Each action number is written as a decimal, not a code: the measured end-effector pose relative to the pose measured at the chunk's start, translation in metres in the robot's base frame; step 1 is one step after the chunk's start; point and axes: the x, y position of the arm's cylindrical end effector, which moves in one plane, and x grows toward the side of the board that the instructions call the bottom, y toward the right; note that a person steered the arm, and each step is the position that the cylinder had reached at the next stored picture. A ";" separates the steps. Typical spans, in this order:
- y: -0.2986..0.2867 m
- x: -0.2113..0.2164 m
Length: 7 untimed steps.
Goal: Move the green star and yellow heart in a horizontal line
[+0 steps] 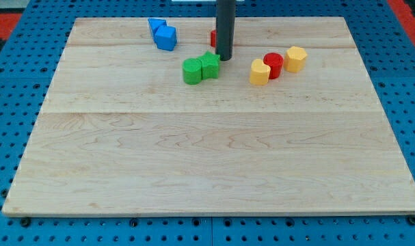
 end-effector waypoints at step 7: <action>0.139 0.055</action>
